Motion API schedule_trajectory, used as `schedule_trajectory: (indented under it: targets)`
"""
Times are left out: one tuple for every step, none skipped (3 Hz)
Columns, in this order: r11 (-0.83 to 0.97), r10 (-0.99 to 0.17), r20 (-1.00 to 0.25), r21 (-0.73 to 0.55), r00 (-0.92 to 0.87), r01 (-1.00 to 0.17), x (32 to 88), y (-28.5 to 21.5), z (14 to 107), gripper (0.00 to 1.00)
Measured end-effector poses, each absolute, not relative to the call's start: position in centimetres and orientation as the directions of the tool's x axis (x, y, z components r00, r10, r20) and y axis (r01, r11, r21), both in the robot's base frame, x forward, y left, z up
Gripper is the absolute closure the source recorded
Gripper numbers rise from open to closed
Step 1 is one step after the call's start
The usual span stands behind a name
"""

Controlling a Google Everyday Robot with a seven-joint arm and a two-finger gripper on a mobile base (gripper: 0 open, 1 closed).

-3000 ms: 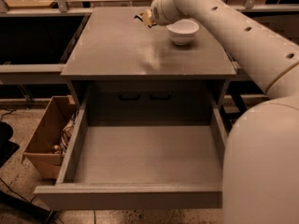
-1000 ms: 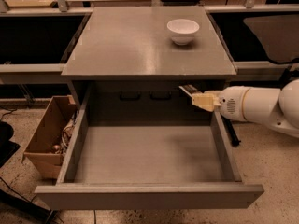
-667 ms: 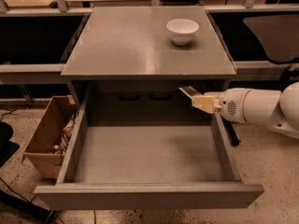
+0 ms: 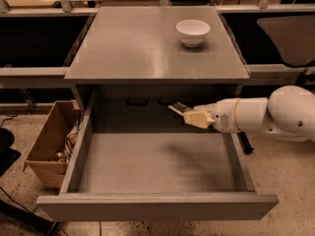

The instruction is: Place rxbar chocolate into top drawer

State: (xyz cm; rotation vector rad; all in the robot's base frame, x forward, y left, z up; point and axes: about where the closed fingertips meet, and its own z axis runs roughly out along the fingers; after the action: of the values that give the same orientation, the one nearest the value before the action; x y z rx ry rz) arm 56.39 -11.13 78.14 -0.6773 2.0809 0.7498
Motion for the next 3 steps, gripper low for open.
schedule_trajectory:
  targets:
    - [0.467, -0.374, -0.806, 0.263, -0.459, -0.844, 54.7, -6.7, 72.3, 1.0]
    - [0.355, -0.459, -0.791, 0.253, -0.404, -0.9, 53.3, -5.2, 69.5, 1.0]
    - [0.355, -0.474, -0.763, 0.291, -0.439, -0.889, 52.7, -4.4, 66.9, 0.81]
